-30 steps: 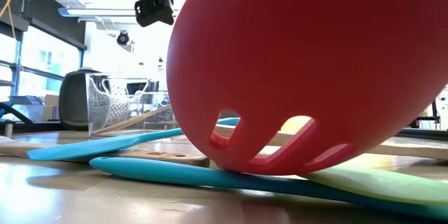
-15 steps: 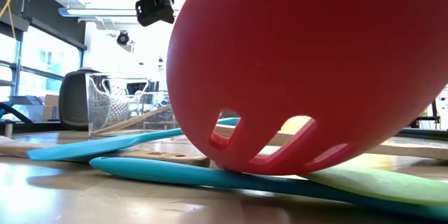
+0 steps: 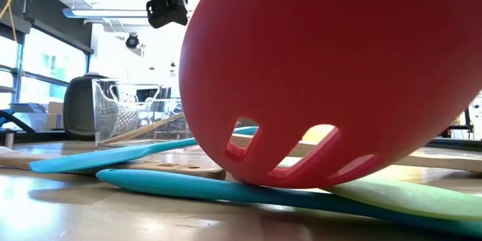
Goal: Pick & Place Kitchen Items
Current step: Put the gray spatula into the right transparent bin
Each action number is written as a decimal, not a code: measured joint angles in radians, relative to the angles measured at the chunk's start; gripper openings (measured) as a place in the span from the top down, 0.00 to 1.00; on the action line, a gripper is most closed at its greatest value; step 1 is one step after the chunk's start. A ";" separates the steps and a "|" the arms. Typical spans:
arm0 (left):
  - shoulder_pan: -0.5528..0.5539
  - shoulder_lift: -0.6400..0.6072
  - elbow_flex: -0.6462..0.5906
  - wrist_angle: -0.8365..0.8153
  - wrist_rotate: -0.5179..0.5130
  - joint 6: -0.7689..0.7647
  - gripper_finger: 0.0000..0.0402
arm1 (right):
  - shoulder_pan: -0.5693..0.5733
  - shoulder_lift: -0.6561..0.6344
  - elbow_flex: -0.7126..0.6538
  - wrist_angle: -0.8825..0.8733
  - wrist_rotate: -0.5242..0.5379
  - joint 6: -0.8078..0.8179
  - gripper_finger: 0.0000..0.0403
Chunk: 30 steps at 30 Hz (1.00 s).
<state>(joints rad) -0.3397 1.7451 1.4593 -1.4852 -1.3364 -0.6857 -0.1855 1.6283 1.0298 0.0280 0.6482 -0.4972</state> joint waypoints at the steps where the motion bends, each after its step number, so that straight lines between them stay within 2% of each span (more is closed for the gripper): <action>1: 0.000 0.000 0.000 0.000 0.000 0.000 0.38 | -0.005 0.000 0.000 -0.001 -0.003 0.000 0.98; 5: 0.000 0.000 0.000 0.001 0.016 0.000 0.38 | -0.011 0.000 0.001 -0.004 -0.008 0.000 0.98; 9: 0.000 0.000 0.000 0.002 0.019 0.000 0.38 | -0.022 0.000 0.000 -0.031 -0.071 0.026 0.98; 25: 0.000 0.000 0.000 0.014 0.031 0.000 0.38 | -0.048 0.012 0.002 -0.047 -0.126 0.033 0.97; 30: 0.000 0.000 0.000 0.017 0.041 0.000 0.38 | -0.046 0.049 0.003 -0.049 -0.145 0.030 0.93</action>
<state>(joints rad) -0.3397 1.7454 1.4593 -1.4684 -1.2953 -0.6857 -0.2316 1.6774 1.0332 -0.0209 0.5029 -0.4674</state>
